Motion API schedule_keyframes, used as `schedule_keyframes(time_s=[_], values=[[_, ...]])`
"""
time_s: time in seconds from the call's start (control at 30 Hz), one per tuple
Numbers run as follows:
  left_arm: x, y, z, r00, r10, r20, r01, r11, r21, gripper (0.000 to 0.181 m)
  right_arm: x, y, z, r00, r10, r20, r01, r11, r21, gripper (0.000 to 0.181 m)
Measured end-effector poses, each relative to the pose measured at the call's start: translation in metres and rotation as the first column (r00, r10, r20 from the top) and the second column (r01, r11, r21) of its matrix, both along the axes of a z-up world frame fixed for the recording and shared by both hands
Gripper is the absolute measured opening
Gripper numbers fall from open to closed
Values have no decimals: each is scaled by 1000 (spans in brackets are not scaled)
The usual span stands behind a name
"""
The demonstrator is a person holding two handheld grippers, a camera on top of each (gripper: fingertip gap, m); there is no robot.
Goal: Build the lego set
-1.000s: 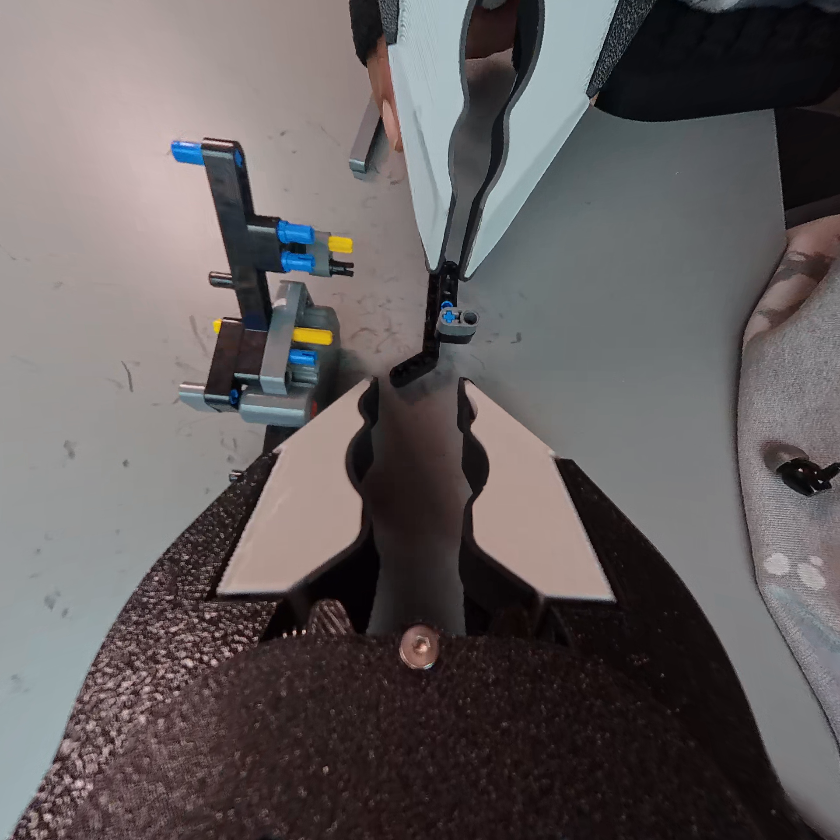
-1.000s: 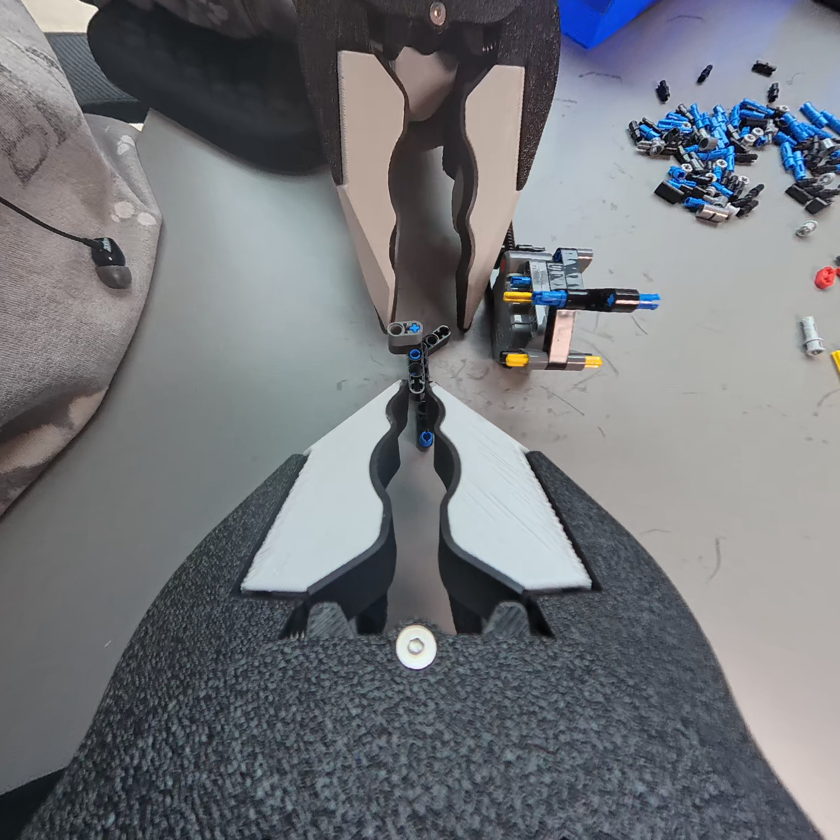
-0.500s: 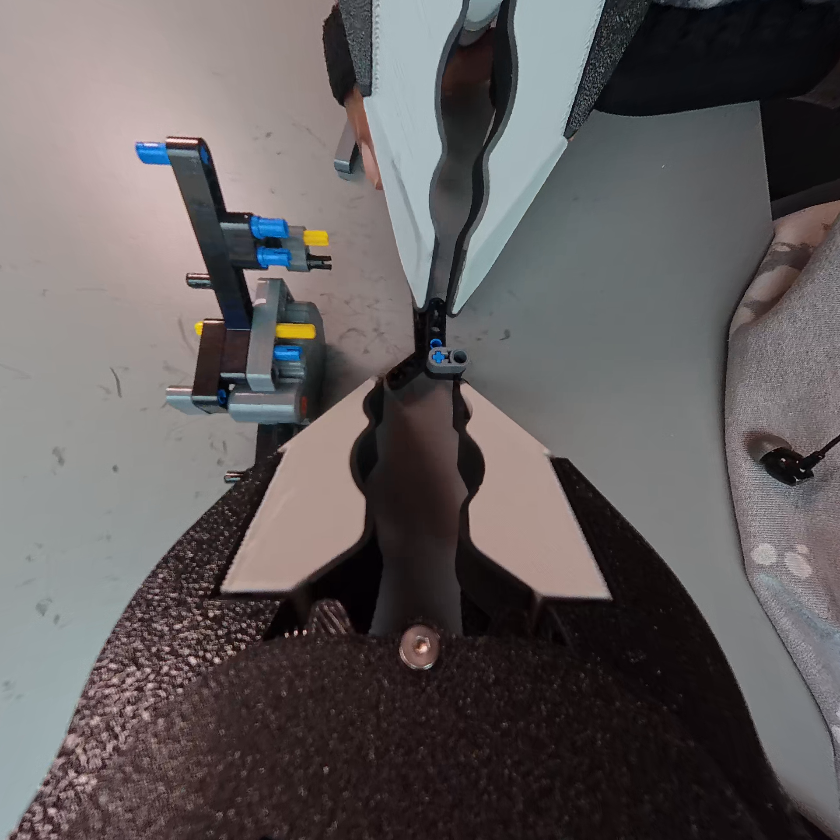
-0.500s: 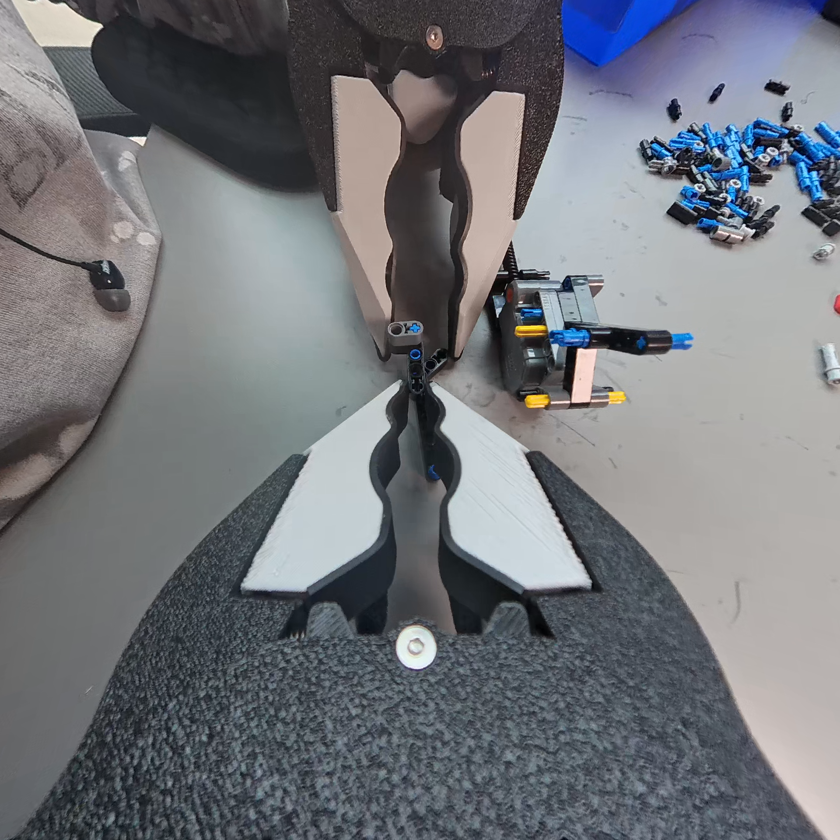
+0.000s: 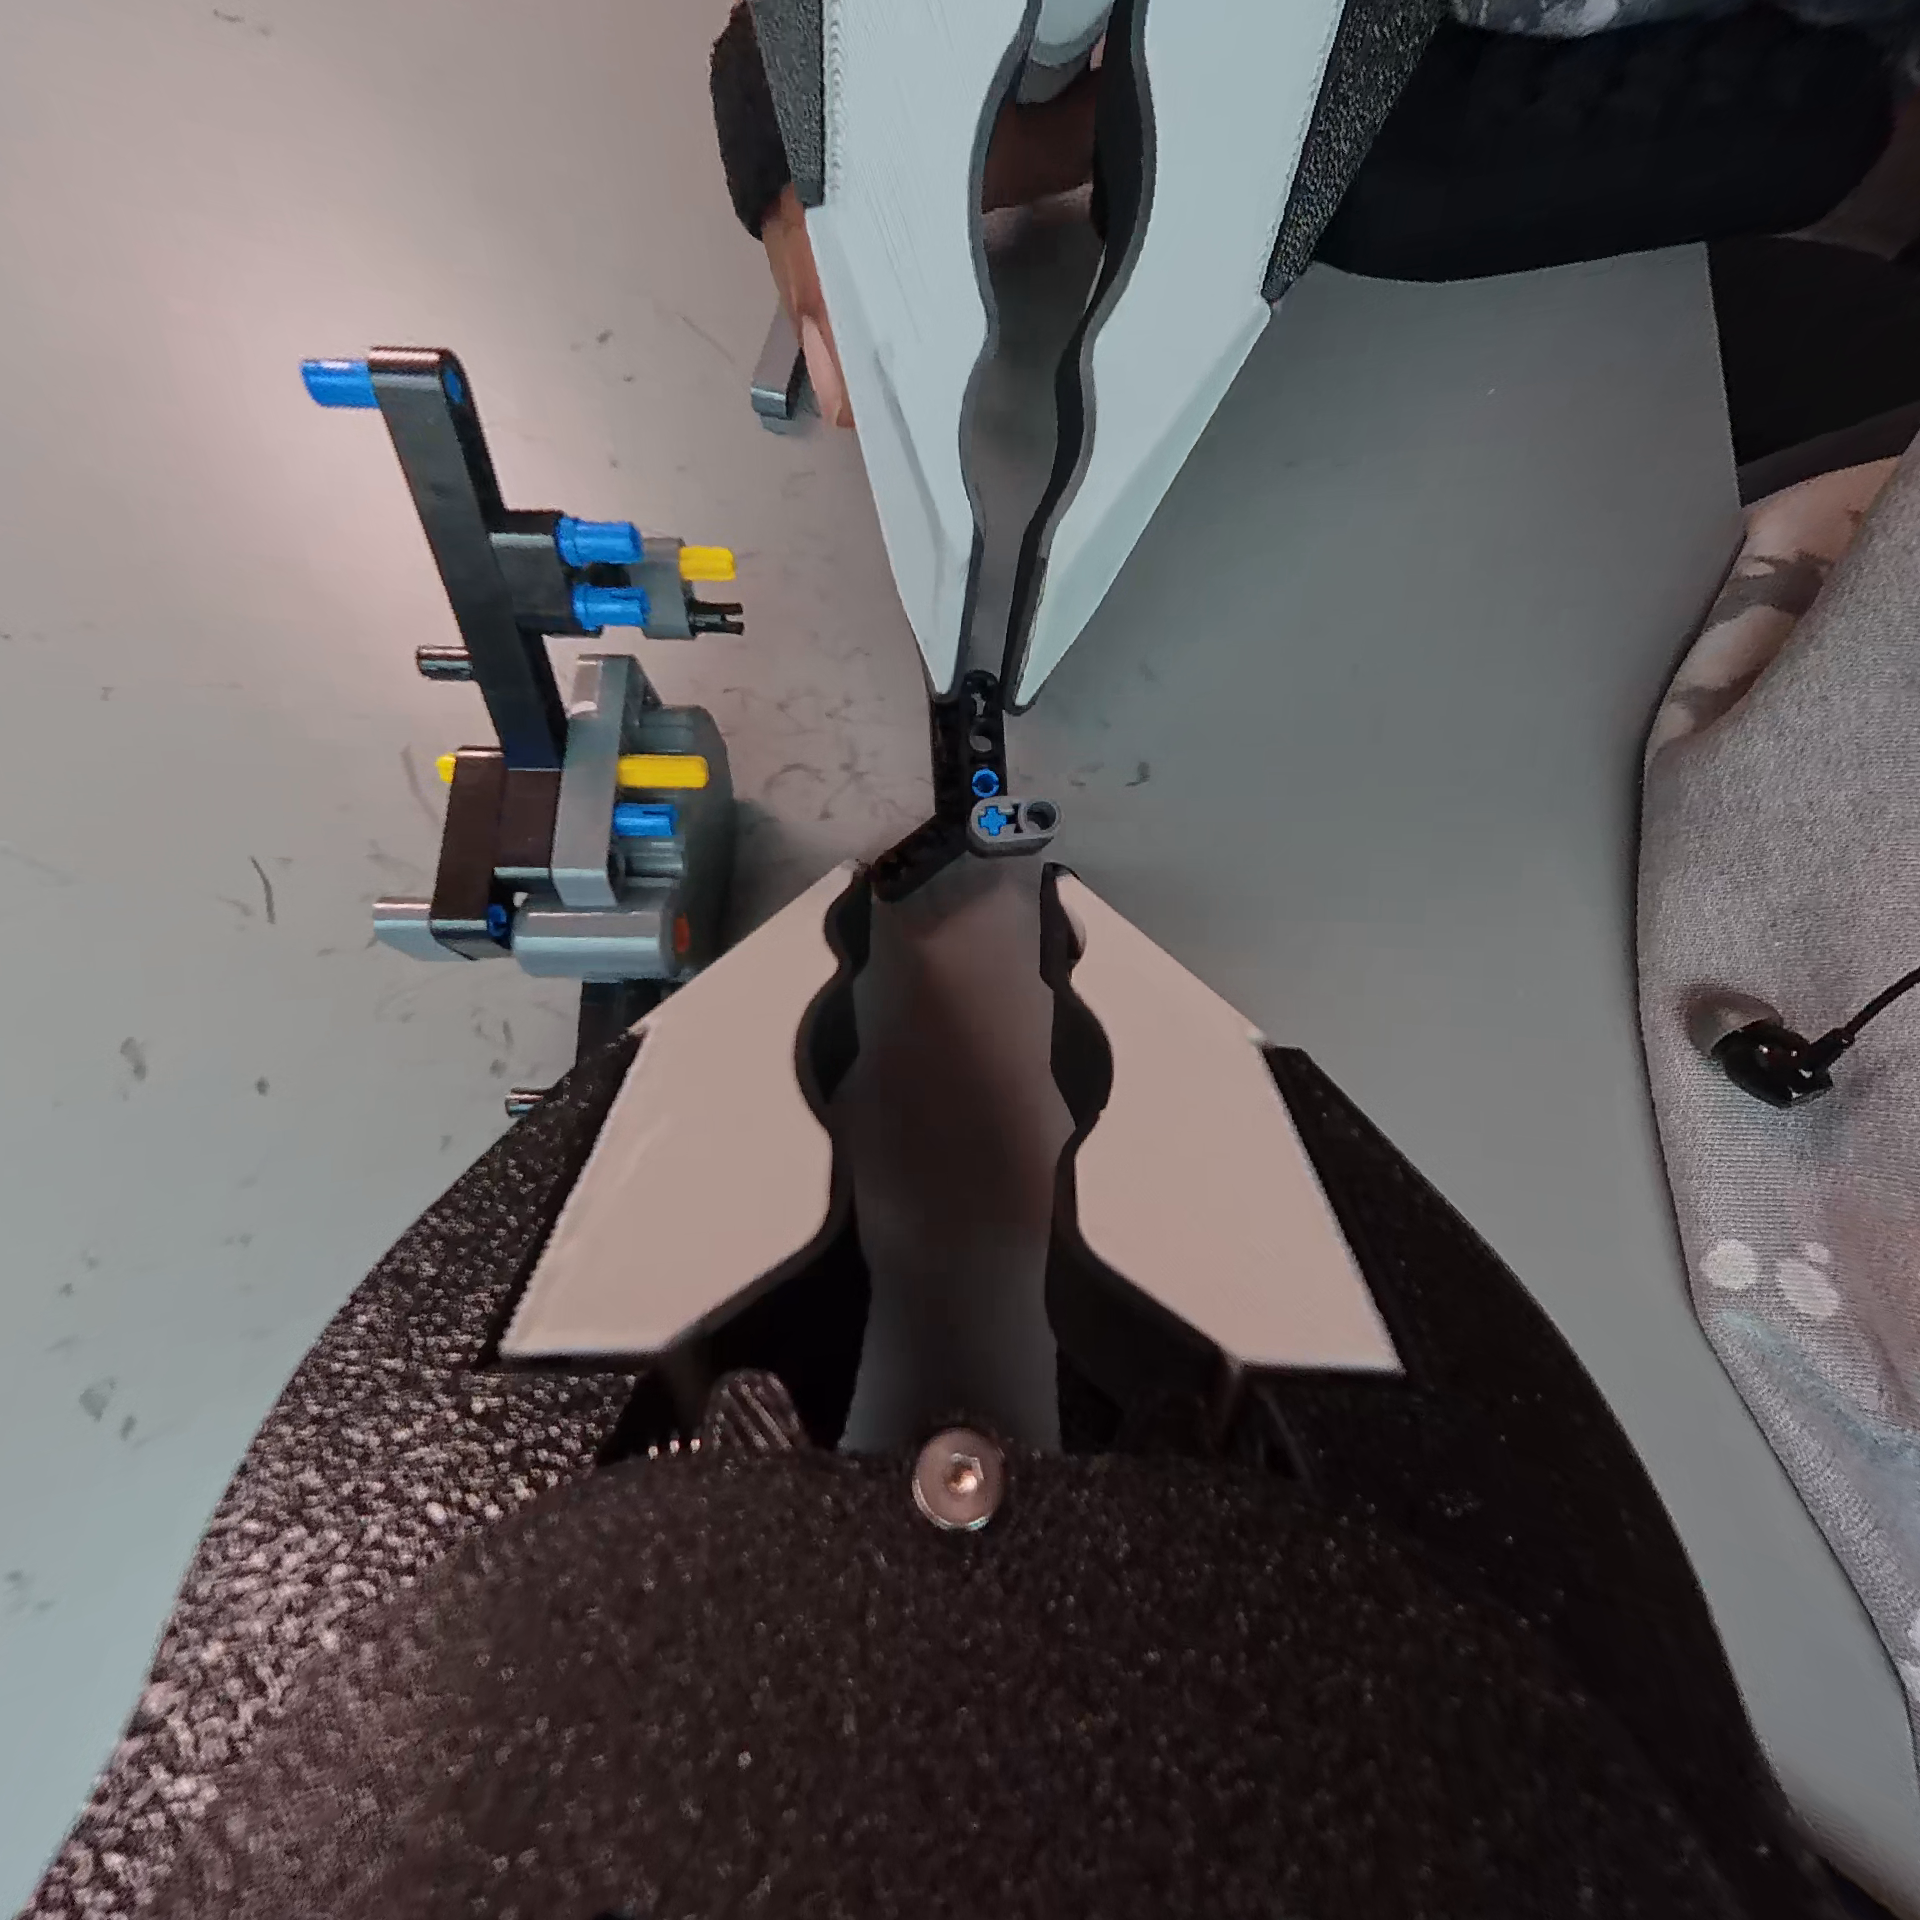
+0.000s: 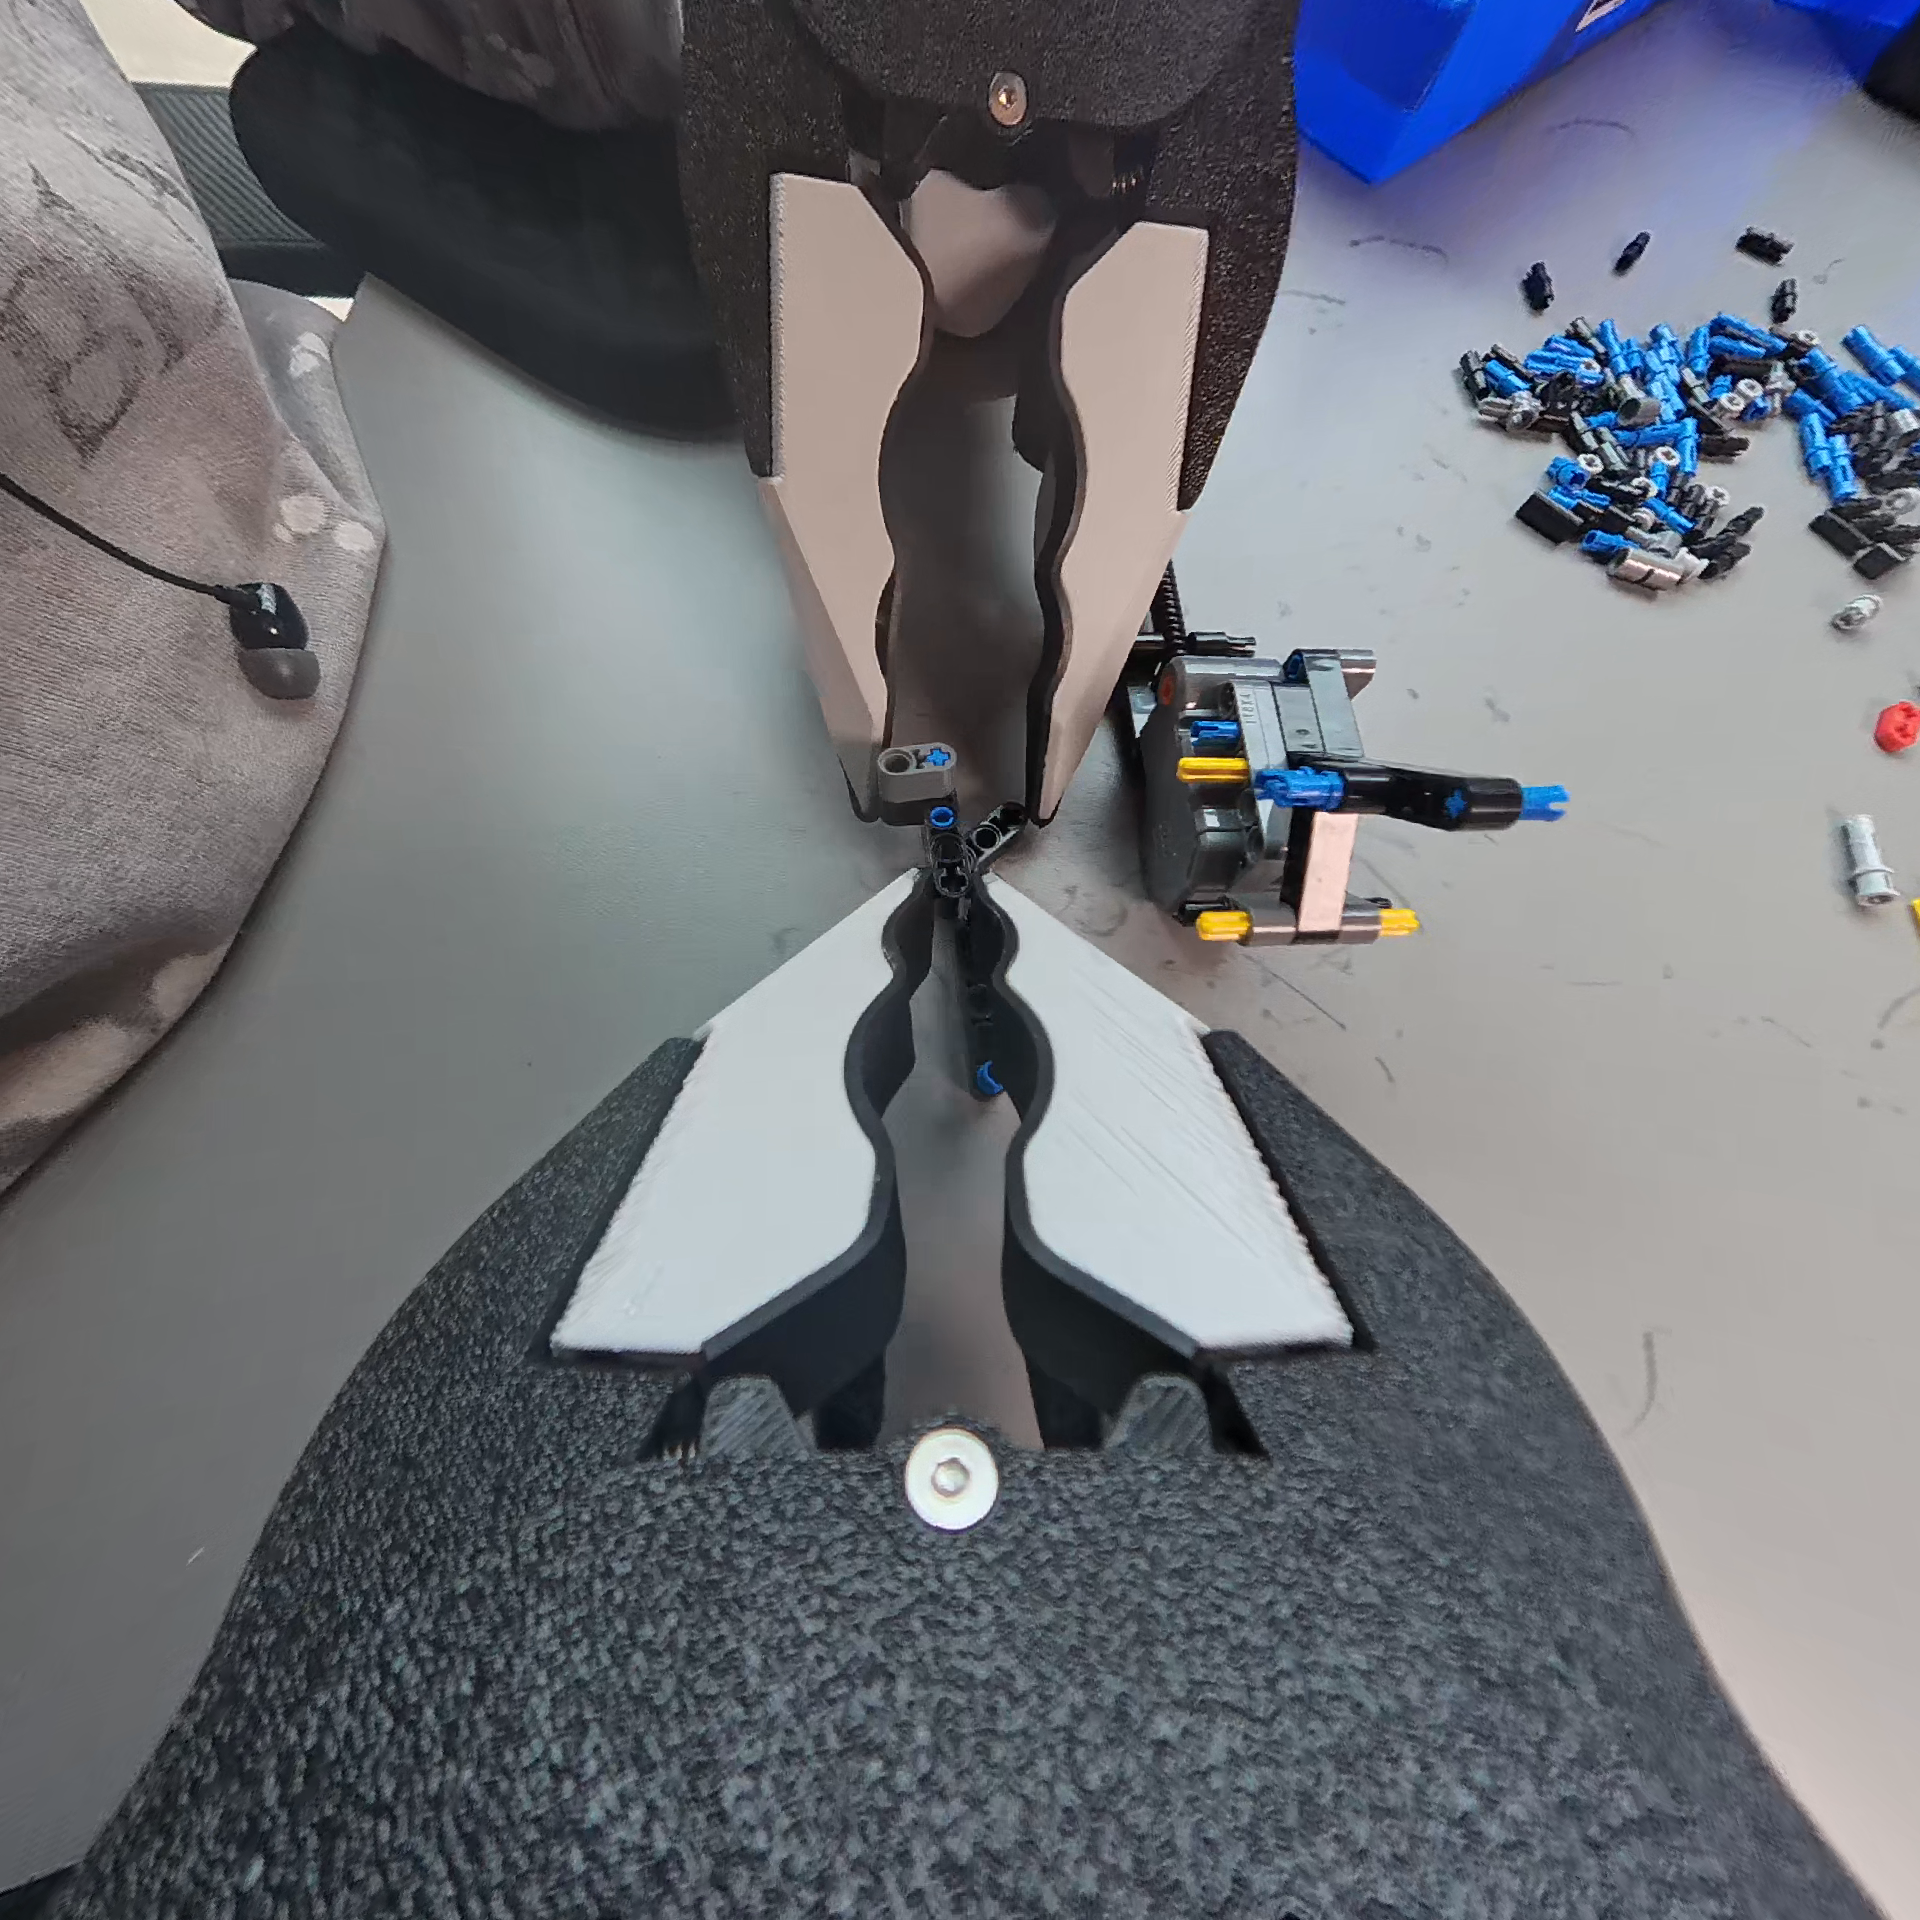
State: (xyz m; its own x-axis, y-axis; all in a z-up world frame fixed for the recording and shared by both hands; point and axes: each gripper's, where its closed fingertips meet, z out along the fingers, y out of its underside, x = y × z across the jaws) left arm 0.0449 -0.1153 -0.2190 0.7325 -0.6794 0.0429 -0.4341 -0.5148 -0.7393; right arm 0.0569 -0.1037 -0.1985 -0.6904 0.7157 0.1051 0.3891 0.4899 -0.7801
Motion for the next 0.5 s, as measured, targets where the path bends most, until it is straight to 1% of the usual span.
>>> schedule_keyframes(time_s=[0.03, 0.3, 0.5], values=[[0, 0, 0, 1000, 3, -2, -3, 1000, 0, 32, 0, 2, 1, 1000, -6, 0, 6, 1000, -2, 7], [1, 6, -1, 1000, 17, -26, -17, 1000, 15, 33, 1, 11, 0, 1000, -23, 0, 23, 1000, -13, 7], [1, 6, -2, 999, 16, -42, -15, 1000, 20, 29, 3, 12, -3, 1000, -23, 17, 23, 1000, -20, 7]])
